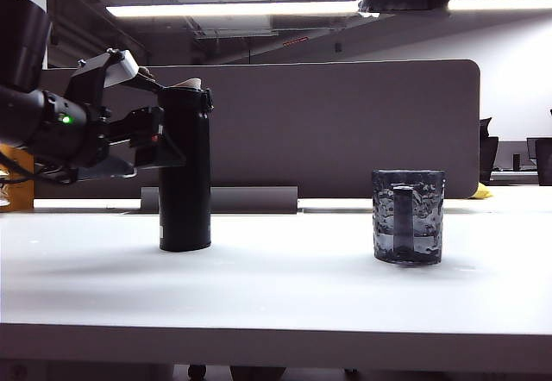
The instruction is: Pick up the black thermos, pour some water into the cup, then place the black thermos back on the table.
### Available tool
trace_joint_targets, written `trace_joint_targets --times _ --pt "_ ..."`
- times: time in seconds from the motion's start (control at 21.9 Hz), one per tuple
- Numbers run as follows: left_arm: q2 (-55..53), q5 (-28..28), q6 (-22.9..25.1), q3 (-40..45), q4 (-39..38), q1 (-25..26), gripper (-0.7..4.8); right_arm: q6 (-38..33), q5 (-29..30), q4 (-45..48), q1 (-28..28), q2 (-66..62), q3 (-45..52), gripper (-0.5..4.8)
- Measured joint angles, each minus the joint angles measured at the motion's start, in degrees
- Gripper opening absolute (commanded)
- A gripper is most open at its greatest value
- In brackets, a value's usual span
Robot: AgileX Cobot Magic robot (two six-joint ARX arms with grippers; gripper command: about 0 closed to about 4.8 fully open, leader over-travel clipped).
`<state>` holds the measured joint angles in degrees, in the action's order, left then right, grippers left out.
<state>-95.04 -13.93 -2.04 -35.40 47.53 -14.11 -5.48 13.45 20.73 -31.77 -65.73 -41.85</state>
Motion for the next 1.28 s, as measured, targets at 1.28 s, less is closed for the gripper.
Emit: trace_joint_targets --times 1.28 --pt "-10.7 0.6 -0.2 -9.9 2.8 -1.3 4.79 1.5 0.0 -0.3 0.0 -1.7 0.0 4.79"
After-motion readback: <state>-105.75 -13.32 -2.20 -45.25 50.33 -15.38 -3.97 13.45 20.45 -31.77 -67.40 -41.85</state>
